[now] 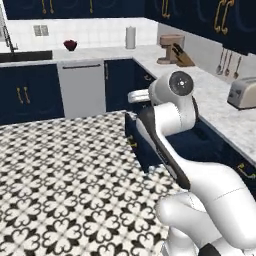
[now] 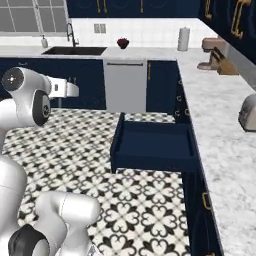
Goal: Take a straw from the drawer in front and place it inside the glass cup on the dining counter.
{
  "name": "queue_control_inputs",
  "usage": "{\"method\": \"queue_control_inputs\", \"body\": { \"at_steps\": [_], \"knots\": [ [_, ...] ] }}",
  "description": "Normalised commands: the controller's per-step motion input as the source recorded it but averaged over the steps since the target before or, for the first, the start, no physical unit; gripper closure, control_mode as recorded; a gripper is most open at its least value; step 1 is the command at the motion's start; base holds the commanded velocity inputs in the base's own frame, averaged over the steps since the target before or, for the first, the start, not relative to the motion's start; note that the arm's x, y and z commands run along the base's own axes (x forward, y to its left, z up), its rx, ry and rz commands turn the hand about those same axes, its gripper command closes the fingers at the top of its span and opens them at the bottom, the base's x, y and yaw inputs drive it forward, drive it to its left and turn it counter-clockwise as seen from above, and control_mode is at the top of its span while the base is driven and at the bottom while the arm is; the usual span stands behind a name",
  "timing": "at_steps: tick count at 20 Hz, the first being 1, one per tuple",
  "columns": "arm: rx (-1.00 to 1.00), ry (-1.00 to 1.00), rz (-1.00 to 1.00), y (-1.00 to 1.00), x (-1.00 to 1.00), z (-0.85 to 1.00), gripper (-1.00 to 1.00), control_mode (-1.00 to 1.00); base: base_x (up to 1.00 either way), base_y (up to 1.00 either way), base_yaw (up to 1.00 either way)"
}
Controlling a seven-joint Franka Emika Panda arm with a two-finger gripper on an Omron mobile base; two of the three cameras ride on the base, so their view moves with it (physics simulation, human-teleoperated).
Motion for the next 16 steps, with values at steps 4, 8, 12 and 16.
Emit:
{"method": "queue_control_inputs", "body": {
  "at_steps": [4,8,12,16],
  "knots": [
    [0.00,0.00,0.00,0.00,0.00,0.00,1.00,1.00,-0.34,0.31,0.80],
    [0.00,0.00,0.00,0.00,0.00,0.00,1.00,1.00,-0.34,0.41,0.74],
    [0.00,0.00,0.00,0.00,0.00,0.00,1.00,1.00,-0.26,0.56,0.66],
    [0.00,0.00,0.00,0.00,0.00,0.00,1.00,1.00,0.00,0.86,0.55]
  ]
}}
